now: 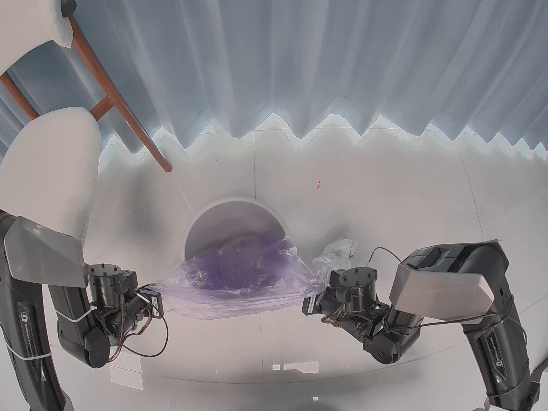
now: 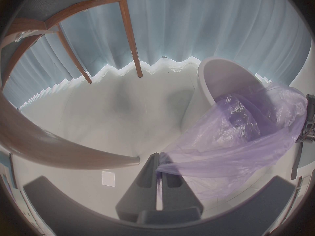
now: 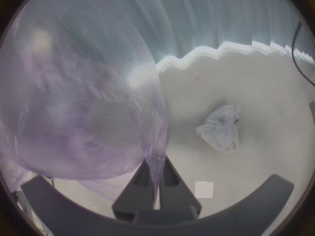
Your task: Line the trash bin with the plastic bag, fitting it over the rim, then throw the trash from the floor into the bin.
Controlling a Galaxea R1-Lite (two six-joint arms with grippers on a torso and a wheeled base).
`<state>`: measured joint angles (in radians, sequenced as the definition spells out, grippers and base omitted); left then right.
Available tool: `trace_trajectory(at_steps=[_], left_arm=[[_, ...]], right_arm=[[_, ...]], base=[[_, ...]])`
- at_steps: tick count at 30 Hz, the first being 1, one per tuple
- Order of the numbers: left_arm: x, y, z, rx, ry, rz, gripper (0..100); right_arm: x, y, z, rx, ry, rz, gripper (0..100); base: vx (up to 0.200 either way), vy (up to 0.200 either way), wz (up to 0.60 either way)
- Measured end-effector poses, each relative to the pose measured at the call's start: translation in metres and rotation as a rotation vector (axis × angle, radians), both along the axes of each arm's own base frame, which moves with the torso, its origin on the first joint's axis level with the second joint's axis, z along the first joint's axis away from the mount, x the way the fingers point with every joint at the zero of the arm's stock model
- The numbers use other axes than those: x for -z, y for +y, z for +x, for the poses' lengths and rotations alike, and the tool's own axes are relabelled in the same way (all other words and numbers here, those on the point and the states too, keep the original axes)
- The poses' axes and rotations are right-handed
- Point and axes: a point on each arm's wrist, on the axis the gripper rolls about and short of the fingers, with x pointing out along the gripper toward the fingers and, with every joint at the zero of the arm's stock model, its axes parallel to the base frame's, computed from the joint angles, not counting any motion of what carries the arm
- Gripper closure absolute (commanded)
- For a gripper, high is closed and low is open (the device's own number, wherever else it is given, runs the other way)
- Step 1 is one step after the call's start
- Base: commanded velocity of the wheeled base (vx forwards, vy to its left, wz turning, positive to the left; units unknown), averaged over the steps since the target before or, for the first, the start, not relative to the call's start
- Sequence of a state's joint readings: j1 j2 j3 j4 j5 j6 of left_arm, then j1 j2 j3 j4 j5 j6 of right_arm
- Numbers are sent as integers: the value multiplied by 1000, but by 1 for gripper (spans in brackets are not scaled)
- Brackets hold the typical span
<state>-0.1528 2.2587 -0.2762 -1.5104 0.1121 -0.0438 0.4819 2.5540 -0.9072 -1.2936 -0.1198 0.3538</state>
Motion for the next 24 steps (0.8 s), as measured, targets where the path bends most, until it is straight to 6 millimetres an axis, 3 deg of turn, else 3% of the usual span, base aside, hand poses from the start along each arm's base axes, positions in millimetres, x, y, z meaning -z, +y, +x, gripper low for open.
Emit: trace_trajectory(at_steps=[16,17,19,20,24], left_arm=[[4,-2,-3,7,22,1,100],[4,-2,-3,7,22,0,100],[4,-2,-3,7,23,0,100],[5,-2,-4,8,27,1,0],[6,-1,-6,8,38,3,0]], right_arm=[[7,1,-1,-5,-22,-14,100],[7,1,-1,-5,-22,-15,0],[8,1,-1,-5,-22,-19,0],[8,1,-1,-5,-24,-21,0],[9,1,-4,-13,-32,-17,0]], base=[[0,0,0],[0,0,0],[0,0,0],[0,0,0],[0,0,0]])
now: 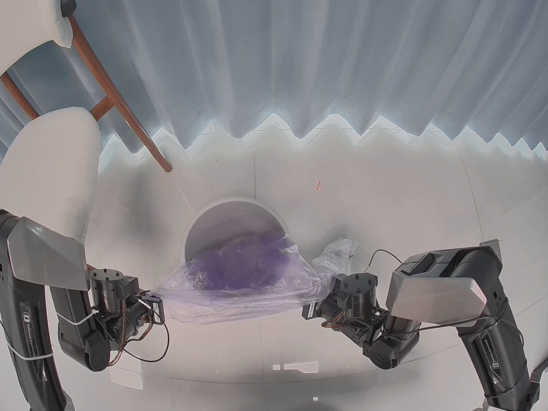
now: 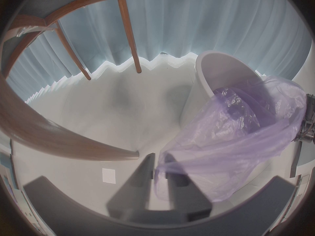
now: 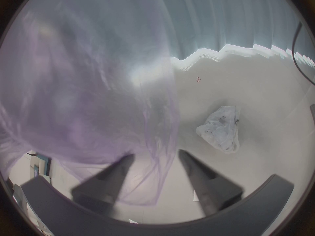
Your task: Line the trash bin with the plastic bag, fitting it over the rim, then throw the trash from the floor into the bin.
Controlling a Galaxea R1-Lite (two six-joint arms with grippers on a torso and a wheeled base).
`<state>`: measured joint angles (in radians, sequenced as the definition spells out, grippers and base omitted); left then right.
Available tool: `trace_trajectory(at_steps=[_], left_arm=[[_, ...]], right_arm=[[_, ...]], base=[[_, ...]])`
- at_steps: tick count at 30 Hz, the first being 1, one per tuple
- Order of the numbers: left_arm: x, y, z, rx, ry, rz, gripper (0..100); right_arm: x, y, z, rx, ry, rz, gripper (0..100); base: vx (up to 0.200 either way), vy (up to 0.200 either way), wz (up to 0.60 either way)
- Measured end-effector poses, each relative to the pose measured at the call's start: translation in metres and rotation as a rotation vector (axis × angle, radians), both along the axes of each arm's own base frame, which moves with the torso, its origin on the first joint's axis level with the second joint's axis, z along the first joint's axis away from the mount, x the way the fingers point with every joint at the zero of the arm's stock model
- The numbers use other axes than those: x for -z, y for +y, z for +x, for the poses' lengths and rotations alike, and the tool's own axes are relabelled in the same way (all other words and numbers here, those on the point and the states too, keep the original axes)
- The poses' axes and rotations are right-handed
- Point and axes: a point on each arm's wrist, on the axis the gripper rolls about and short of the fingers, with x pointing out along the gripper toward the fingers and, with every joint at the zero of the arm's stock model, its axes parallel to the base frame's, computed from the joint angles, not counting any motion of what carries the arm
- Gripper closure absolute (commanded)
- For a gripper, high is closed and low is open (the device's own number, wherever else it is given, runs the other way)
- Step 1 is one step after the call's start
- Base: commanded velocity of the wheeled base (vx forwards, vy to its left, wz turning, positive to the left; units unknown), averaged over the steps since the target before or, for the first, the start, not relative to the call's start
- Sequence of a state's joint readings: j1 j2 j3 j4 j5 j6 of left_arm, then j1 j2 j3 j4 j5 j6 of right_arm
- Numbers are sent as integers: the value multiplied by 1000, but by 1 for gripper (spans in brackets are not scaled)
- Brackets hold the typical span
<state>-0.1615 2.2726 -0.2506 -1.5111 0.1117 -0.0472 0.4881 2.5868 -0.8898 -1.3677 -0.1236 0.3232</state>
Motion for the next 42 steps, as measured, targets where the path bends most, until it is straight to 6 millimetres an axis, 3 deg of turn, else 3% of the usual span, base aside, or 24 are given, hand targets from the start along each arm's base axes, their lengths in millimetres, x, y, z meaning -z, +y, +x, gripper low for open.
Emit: trace_trajectory(at_steps=[6,13,24,34,42], left_arm=[[0,-4,-19,26,56,10,0],[-16,-12,-40,70,44,21,0],[-36,-32,-66,153,5,12,0],[-46,-64,-84,212,3,-198,0],[-43,-86,-98,281,78,-348,0]], right_arm=[[6,5,-20,-58,14,-33,0],[14,12,-45,-100,40,-124,0],[3,23,-64,-126,14,-132,0],[-10,40,-101,-260,75,3,0],[-19,52,-103,-294,105,152,0]], base=[[0,0,0],[0,0,0],[0,0,0],[0,0,0],[0,0,0]])
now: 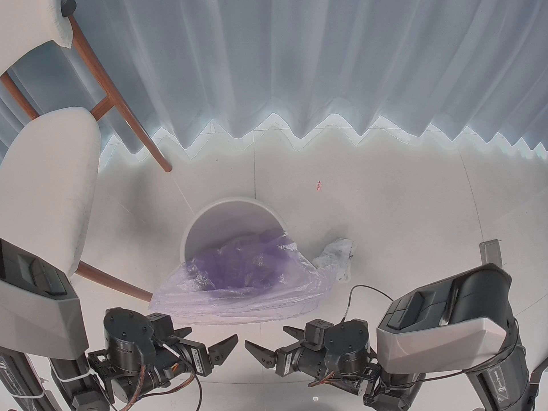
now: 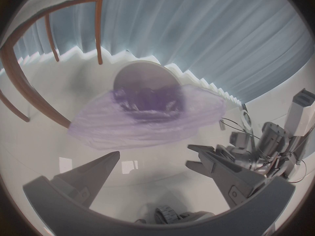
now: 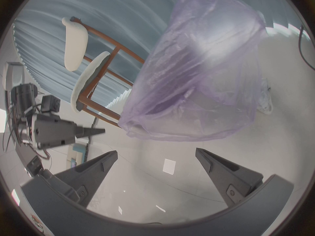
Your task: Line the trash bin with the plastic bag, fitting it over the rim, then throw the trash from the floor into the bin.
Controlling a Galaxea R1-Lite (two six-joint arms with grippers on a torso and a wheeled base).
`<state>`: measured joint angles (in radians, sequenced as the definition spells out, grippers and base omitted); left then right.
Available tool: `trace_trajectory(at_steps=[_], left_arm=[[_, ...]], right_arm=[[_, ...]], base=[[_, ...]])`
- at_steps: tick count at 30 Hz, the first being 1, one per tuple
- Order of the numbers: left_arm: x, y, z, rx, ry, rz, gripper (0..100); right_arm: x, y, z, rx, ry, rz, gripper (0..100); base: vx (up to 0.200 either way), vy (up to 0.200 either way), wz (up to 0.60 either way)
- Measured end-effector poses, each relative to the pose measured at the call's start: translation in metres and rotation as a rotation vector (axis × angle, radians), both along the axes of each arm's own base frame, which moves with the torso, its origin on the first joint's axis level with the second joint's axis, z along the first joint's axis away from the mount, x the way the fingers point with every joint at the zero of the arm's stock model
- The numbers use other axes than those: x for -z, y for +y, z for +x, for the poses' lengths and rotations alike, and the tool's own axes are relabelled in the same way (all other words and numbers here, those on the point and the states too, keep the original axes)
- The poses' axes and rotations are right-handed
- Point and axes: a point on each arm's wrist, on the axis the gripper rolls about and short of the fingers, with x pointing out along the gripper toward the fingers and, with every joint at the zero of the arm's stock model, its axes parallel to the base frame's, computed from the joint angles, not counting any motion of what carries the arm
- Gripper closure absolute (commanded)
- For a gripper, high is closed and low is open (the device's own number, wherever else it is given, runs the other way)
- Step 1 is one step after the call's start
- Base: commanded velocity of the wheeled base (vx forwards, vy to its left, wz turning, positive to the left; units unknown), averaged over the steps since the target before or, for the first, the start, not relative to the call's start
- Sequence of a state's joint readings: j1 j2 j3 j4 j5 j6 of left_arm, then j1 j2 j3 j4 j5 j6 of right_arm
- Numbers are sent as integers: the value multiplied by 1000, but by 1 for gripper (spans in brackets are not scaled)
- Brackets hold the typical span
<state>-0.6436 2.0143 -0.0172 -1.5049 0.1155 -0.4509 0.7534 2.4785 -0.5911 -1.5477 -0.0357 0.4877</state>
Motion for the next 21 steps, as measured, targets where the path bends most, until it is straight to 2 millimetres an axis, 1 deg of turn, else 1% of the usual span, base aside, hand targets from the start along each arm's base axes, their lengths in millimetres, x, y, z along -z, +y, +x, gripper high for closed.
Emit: trace_trajectory(at_steps=[5,10,15,21], left_arm=[[7,-3,-1,45,63,-41,0],[10,-2,2,39,116,-95,0],[9,2,16,9,105,-131,0],[6,13,31,10,103,-195,0]], right_arm=[[-7,8,7,1,-30,48,0],[-12,9,11,7,-46,64,0],[-16,6,16,23,-59,73,0],[-20,5,23,39,-76,91,0]], base=[[0,0,0],[0,0,0],[0,0,0],[0,0,0]])
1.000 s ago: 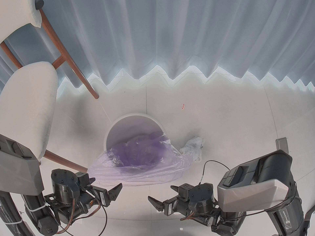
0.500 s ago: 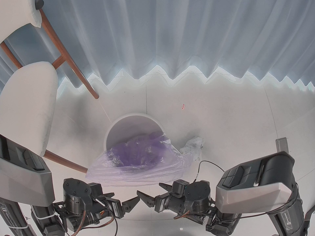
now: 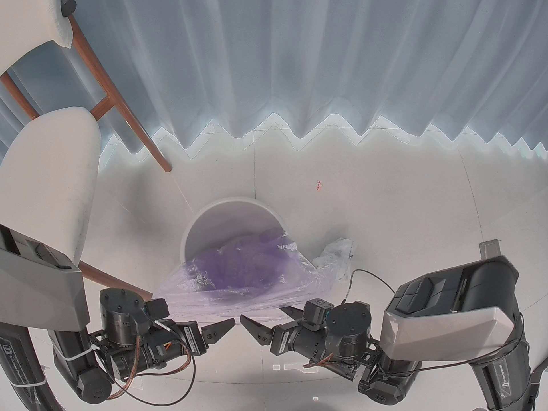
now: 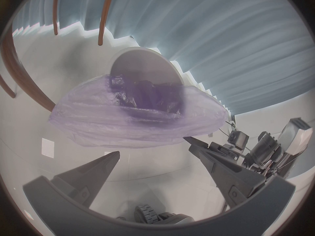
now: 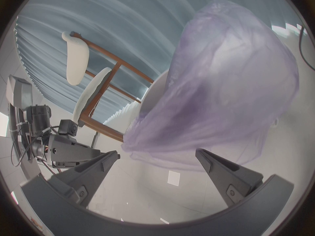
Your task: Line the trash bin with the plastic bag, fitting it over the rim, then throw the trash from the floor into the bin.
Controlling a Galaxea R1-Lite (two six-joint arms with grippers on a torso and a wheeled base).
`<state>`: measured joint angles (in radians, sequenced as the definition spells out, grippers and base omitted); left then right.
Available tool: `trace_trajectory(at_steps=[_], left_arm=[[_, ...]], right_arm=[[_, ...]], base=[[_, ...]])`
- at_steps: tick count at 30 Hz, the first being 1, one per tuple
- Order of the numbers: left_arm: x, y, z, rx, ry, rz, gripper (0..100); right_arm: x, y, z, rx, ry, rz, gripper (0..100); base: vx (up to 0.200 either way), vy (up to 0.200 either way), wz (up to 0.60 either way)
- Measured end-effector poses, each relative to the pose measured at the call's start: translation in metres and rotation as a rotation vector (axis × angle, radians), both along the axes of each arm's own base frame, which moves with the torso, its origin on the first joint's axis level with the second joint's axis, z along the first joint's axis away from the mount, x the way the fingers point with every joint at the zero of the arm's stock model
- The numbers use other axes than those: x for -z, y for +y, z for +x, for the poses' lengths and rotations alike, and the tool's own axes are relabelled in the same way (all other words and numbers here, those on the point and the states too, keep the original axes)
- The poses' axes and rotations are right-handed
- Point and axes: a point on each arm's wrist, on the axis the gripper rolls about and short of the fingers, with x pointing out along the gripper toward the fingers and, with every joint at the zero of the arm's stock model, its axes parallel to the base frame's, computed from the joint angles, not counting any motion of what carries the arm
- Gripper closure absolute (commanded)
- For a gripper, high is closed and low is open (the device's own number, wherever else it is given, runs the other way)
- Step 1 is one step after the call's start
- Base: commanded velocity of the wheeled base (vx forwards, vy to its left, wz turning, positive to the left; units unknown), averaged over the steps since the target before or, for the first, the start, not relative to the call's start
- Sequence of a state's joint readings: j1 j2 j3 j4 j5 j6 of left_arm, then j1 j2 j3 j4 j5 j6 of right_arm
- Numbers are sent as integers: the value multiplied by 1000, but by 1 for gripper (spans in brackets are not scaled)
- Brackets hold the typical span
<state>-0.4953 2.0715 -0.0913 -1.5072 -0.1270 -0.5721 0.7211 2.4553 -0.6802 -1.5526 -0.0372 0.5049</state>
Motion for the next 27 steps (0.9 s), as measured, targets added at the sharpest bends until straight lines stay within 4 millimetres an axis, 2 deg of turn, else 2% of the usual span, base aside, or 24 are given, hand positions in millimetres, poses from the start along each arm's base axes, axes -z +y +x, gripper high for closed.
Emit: trace_trajectory(at_steps=[6,18,27], left_arm=[[-5,4,5,-25,1,-51,0],[-2,0,5,-26,56,-110,0],[5,-2,24,-98,97,-190,0]], right_arm=[[-9,-1,13,31,-31,45,0],[-33,-9,23,64,-78,99,0],[-43,-16,32,91,-109,119,0]], base=[[0,0,0],[0,0,0],[0,0,0]])
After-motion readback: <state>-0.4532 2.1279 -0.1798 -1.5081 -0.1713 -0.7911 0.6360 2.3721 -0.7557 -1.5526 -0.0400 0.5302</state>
